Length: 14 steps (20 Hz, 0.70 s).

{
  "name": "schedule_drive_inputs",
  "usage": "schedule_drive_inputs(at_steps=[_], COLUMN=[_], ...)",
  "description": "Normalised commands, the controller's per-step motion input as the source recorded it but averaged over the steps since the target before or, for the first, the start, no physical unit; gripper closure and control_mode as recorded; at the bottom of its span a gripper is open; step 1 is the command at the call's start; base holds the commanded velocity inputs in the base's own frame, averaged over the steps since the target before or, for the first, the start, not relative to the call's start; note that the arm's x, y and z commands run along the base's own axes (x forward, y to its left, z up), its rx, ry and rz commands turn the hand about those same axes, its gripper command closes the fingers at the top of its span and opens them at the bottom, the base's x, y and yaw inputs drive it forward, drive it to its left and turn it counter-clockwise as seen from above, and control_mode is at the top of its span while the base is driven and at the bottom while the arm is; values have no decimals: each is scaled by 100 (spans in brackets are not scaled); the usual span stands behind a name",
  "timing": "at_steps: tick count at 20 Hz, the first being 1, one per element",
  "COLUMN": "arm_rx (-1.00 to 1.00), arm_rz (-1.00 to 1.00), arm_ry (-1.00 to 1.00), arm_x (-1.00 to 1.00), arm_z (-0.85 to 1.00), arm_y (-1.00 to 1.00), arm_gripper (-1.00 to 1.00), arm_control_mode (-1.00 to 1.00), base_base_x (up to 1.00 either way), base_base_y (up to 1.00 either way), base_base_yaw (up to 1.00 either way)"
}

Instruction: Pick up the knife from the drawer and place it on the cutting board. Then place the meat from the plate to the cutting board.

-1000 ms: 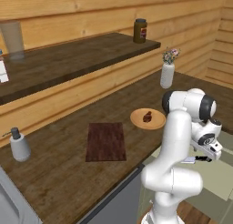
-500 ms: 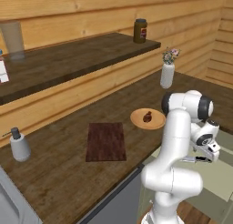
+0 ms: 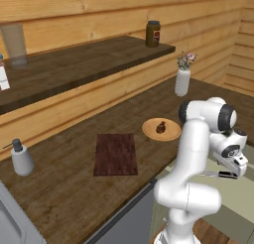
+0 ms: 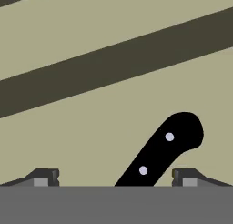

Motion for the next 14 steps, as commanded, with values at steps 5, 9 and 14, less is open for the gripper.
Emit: schedule_drive_inputs(at_steps=[5, 9, 14], arm_rx=[0, 0, 0], arm_rz=[-3, -7, -14], arm_ry=[0, 0, 4], arm_x=[-82, -31, 25], arm_z=[0, 0, 0], arm_y=[5, 15, 26], arm_gripper=[-100, -100, -100], arm_control_mode=[-100, -100, -100], base_base_x=[0, 0, 0], base_base_y=[0, 0, 0], base_base_yaw=[0, 0, 0])
